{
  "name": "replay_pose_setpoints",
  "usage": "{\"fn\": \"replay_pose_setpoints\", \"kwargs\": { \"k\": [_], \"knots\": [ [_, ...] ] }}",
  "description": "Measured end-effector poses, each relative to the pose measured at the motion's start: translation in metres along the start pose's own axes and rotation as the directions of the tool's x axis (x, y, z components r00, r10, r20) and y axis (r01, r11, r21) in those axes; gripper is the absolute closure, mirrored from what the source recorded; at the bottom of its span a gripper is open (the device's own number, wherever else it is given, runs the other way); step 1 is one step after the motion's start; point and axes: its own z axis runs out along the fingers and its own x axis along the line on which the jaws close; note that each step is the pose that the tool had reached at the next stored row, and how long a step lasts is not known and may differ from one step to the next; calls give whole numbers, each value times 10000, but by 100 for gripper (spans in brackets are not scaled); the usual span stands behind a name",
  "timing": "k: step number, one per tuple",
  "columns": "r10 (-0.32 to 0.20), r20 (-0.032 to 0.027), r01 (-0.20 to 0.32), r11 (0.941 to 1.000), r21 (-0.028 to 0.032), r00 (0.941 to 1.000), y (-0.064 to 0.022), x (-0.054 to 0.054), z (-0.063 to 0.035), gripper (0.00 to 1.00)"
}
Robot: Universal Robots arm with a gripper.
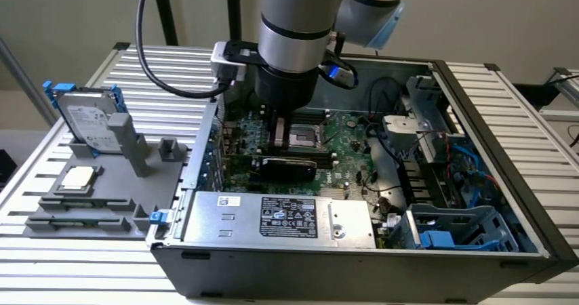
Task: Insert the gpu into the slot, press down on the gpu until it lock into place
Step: 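Press down on the gpu until it lock into place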
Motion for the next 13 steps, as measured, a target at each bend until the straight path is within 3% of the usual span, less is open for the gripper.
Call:
{"fn": "replay_pose_setpoints", "kwargs": {
  "k": [3,5,13],
  "knots": [
    [-42,4,42,9999,126,10000,10,-15,44,89],
    [-62,4,61,9998,177,10000,8,-14,77,89],
    [-84,-5,84,9998,178,10000,3,-8,170,89]
  ]
}}
